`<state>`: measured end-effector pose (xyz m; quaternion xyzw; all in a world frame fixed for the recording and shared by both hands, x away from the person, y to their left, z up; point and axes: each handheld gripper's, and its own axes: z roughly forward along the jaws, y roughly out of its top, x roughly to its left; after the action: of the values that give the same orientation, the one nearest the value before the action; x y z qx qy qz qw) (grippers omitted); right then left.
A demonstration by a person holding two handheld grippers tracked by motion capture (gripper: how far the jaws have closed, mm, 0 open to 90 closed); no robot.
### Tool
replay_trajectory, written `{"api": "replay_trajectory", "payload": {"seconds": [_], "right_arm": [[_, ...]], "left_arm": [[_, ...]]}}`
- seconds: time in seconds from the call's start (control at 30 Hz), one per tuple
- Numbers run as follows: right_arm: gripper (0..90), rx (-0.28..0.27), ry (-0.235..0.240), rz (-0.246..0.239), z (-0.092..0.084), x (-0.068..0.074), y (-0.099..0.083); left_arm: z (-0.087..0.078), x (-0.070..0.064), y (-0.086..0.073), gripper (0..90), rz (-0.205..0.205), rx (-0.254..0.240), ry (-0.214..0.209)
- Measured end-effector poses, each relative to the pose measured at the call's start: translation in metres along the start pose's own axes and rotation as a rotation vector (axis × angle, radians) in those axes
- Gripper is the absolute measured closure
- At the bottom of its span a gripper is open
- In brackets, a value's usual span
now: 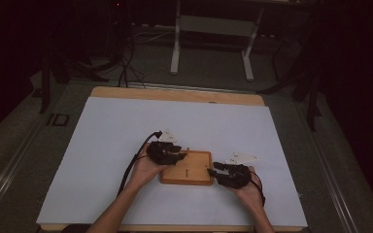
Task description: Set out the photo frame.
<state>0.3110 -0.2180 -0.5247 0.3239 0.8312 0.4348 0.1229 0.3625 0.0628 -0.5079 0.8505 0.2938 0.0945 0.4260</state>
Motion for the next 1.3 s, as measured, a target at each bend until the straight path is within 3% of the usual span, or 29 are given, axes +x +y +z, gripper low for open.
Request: {"api": "replay_trajectory", "payload": {"seconds": [0.2,0.63,1.03,1.3], "right_arm": [[59.7,-0.006,-0.003,0.007,-0.002,-0.002,-0.001],[59.7,-0.006,0.003,0.003,0.0,-0.002,-0.002],[57.1,-0.009,0.008,-0.001,-0.001,-0.001,-0.002],[51.6,0.016,0.05,-0.05,0.0,0.003,-0.002]], "left_arm": [[0.008,-0.002,0.007,63.8,0.022,0.011,-0.002],[0.023,0.002,0.006,78.5,-0.026,0.0,-0.018],[0.026,0.01,0.004,83.3,-0.063,-0.02,-0.077],[0.026,0.017,0.006,83.2,-0.086,0.0,-0.126]]}}
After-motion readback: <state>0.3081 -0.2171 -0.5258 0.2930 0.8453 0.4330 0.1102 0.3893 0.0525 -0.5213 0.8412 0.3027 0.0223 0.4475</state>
